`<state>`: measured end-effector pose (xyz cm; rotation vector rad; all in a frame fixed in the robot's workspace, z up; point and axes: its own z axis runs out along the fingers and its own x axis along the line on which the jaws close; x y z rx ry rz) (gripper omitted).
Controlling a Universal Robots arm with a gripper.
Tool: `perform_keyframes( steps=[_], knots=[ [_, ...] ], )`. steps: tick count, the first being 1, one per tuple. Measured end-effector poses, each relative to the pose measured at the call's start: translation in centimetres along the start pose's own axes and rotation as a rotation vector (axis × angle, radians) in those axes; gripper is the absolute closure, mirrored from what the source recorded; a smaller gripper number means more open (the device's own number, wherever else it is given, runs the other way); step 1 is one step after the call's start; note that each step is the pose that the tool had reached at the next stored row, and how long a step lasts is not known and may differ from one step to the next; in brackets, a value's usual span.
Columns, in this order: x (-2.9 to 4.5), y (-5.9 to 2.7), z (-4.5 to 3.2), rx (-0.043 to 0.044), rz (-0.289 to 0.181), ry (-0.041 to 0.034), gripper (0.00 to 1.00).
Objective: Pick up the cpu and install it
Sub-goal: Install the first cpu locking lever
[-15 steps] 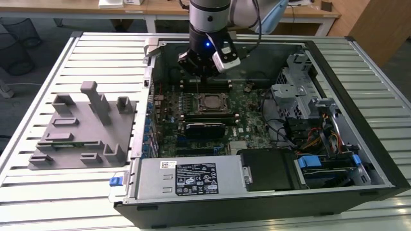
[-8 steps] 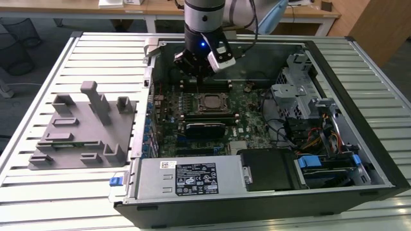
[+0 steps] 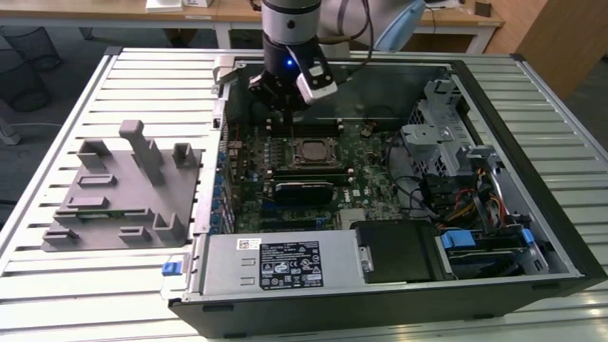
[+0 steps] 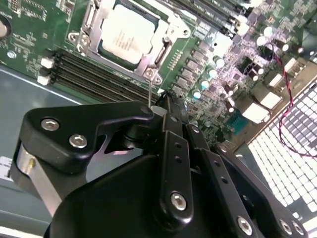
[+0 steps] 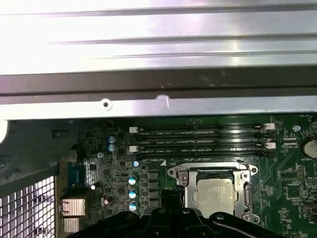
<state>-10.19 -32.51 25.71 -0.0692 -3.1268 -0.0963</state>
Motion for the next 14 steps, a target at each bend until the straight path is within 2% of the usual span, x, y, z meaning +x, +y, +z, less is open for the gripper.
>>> perform_keyframes(
  steps=[6, 10, 14],
  knots=[
    [0.62, 0.74, 0.09, 0.0001, -0.001, 0.0001, 0.89],
    [0.67, 1.29, 0.16, 0.0003, -0.015, 0.0009, 0.89],
    [0.51, 1.32, 0.25, 0.0004, -0.027, 0.0016, 0.89]
  ],
)
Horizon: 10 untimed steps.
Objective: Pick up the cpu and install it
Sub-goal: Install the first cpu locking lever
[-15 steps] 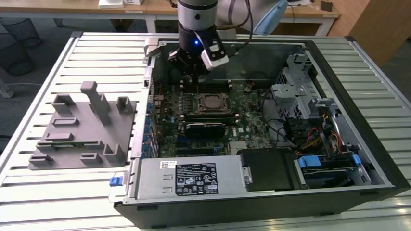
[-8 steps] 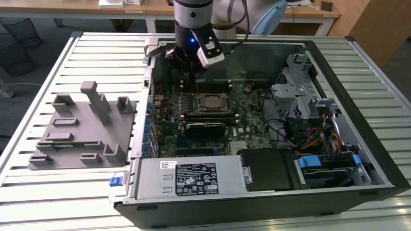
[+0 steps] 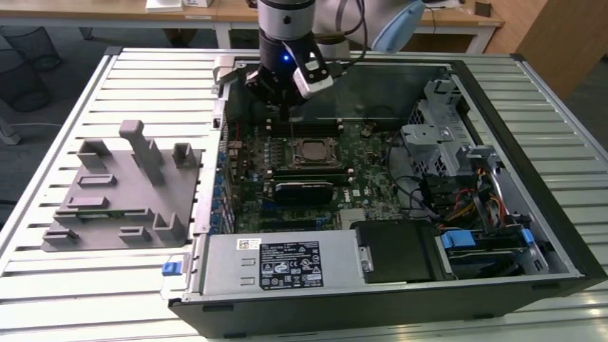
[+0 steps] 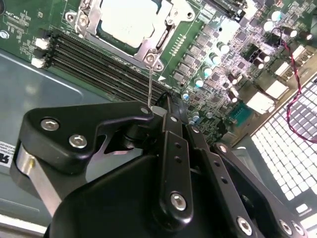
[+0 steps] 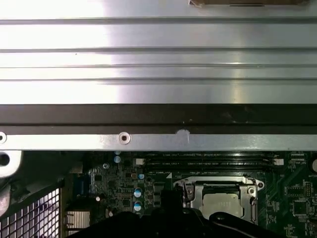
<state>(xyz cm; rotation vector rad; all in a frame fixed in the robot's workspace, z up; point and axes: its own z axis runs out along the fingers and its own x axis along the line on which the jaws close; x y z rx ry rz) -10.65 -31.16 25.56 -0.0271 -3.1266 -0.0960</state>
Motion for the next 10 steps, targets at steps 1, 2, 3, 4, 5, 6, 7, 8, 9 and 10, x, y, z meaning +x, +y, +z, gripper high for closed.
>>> perform_keyframes(
  steps=[1, 2, 3, 4, 5, 6, 7, 8, 9, 10],
  knots=[
    [-0.01, 0.0, 0.0, 0.0004, 0.0, 0.0001, 0.89],
    [-0.04, 0.0, 0.0, 0.001, 0.0, 0.0001, 0.89],
    [-0.07, 0.0, 0.0, 0.0013, 0.0, 0.0001, 0.89],
    [-0.08, 0.0, 0.01, 0.0015, 0.0, 0.0, 0.89],
    [-0.2, 0.01, 0.01, 0.0016, 0.0, 0.0001, 0.89],
    [-0.33, 0.01, 0.01, 0.0015, 0.0, 0.0, 0.89],
    [-0.55, 0.01, 0.0, 0.0015, 0.0, 0.0, 0.89],
    [-0.74, 0.02, 0.0, 0.0015, 0.0, 0.0002, 0.89],
    [-0.97, 0.02, 0.0, 0.0015, 0.0, 0.0003, 0.89],
    [-1.25, 0.03, -0.01, 0.0015, 0.0, 0.0006, 0.89]
  ],
)
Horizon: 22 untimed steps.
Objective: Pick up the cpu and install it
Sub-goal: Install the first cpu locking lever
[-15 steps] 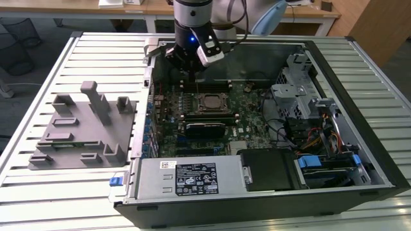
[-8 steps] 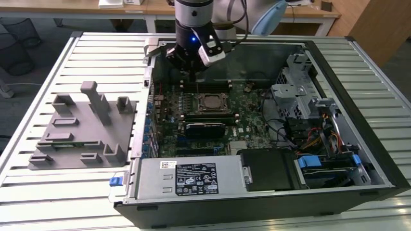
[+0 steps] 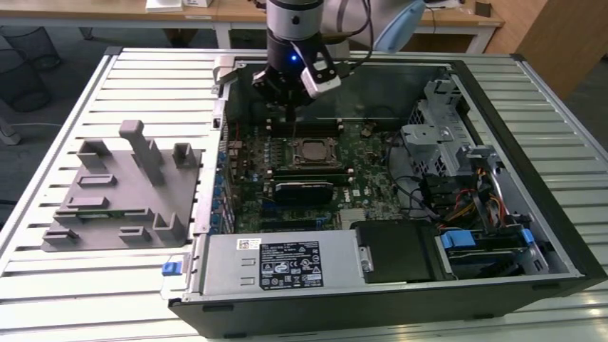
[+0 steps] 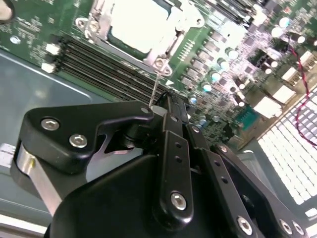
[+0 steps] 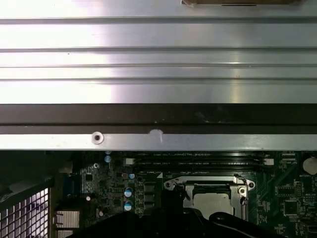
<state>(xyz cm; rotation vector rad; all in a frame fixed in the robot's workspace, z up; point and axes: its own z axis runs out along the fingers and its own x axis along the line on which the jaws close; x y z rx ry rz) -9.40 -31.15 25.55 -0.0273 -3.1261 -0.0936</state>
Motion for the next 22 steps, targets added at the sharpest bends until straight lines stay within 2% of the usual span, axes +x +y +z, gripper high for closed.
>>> perform_keyframes(
  steps=[6, 7, 10, 11, 12, 14, 18, 22],
  knots=[
    [-1.8, 0.03, 0.02, -0.0008, 0.0, 0.0037, 0.89],
    [-1.86, 0.02, 0.03, -0.0059, 0.0, 0.0038, 0.89],
    [-1.92, -0.05, 0.13, -0.0409, -0.001, 0.0044, 0.89],
    [-1.94, -0.09, 0.19, -0.0495, -0.001, 0.0045, 0.89],
    [-1.97, -0.12, 0.28, -0.0531, -0.001, 0.0044, 0.89],
    [-1.99, -0.12, 0.32, -0.0507, -0.001, 0.0046, 0.89],
    [-2.03, -0.13, 0.44, -0.0312, -0.001, 0.0041, 0.89],
    [-2.05, -0.15, 0.72, -0.0286, -0.001, 0.004, 0.89]
  ],
)
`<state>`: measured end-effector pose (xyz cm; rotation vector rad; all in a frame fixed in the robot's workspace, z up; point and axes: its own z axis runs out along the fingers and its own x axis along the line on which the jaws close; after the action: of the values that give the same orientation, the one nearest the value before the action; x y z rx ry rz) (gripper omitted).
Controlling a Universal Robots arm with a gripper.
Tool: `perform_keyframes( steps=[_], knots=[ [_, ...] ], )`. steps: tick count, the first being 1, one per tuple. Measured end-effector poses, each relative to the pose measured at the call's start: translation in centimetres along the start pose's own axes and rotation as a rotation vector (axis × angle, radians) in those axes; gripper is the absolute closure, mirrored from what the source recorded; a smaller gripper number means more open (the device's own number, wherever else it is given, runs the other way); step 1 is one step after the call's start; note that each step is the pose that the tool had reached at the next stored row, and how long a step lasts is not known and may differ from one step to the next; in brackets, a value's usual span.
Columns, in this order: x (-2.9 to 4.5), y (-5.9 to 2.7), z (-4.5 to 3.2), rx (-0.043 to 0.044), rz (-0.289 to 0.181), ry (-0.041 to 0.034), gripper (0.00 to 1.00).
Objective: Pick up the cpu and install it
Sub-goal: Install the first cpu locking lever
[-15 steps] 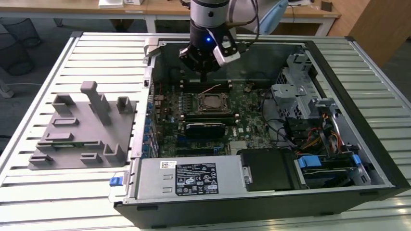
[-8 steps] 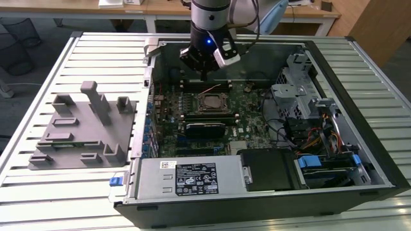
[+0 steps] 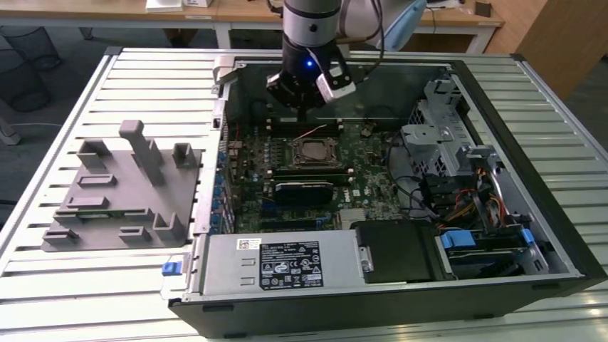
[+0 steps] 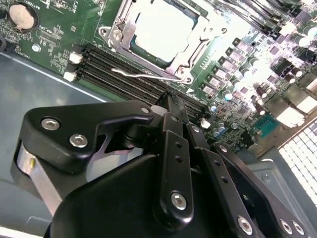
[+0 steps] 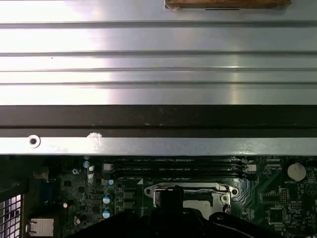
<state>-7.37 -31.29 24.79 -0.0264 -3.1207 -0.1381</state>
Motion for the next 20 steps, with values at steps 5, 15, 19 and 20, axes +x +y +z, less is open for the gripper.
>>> perform_keyframes(
  steps=[5, 15, 19, 20],
  knots=[
    [-0.09, 0.01, 0.21, 0.0126, 0.0, -0.0021, 0.89],
    [-0.79, 0.0, 0.47, 0.0209, 0.0, -0.0028, 0.89],
    [-0.99, 0.0, 0.58, 0.0208, 0.0, -0.003, 0.89],
    [-1.06, -0.01, 0.62, 0.0207, 0.0, -0.0032, 0.89]
  ],
)
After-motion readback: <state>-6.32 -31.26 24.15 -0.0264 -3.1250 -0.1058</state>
